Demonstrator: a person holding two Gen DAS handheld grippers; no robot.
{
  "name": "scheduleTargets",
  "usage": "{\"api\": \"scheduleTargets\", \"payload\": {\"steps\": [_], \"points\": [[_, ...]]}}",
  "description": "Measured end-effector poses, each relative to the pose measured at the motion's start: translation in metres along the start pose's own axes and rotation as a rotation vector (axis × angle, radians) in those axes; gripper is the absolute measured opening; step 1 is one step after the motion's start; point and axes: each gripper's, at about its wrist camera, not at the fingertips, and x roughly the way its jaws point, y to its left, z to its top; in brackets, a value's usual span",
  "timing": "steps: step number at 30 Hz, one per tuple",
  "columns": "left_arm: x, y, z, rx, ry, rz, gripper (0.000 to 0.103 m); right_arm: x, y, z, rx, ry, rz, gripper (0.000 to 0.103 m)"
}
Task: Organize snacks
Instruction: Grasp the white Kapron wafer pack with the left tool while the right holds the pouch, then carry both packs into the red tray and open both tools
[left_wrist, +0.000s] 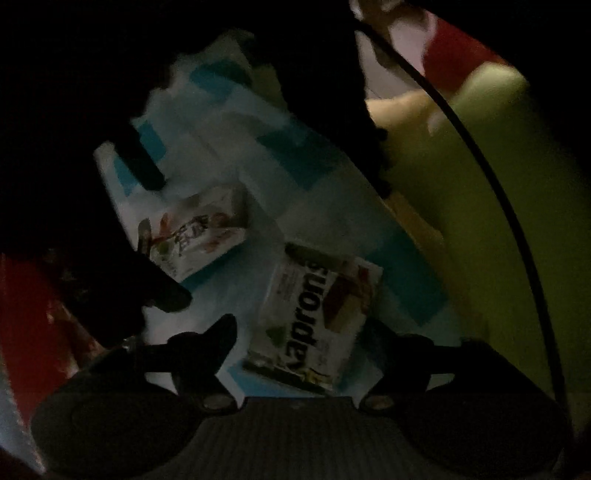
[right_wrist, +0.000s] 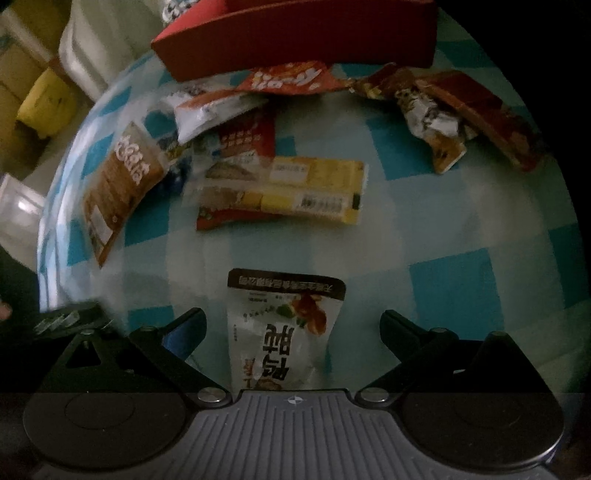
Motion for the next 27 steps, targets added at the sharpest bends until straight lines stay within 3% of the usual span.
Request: {"api": "scheduleTargets", "payload": {"steps": [2,6,9,13,16,19,21,23,24,27], "points": [[-0.002,0.004,-0.002,-0.053,0.008,-0.023,0.061,0.001,0.001,0.000,-0.012,-0.001,0.001,0.103],[-0.010,-0.002,-0.008,-0.175,0.006,0.006,0.058,0.003,0.006,-0.002,-0.056,0.007,-0.022,0.103],[-0.008,0.014,-0.018,-0.451,0.026,0.015,0.057,0.006,0.014,-0.004,-0.102,0.012,-0.061,0.103],[-0.011,0.023,-0.054,-0.830,0.028,0.013,0.056,0.010,0.022,-0.009,-0.142,0.015,-0.105,0.103],[-0.016,0.028,-0.065,-0.934,0.020,0.064,0.056,0.013,0.027,-0.013,-0.171,0.004,-0.137,0.103],[-0.025,0.039,-0.078,-1.041,-0.019,0.067,0.056,0.014,0.031,-0.016,-0.182,-0.009,-0.159,0.103],[-0.028,0.044,-0.084,-1.088,-0.039,0.067,0.056,0.014,0.035,-0.017,-0.198,0.000,-0.195,0.096],[-0.035,0.050,-0.091,-1.130,-0.069,0.062,0.056,0.008,0.036,-0.020,-0.179,-0.013,-0.212,0.079],[-0.047,0.057,-0.101,-1.150,-0.086,0.057,0.056,0.003,0.034,-0.018,-0.157,-0.023,-0.208,0.064],[-0.054,0.063,-0.107,-1.191,-0.123,0.057,0.056,-0.008,0.023,-0.012,-0.066,-0.025,-0.151,0.062]]}}
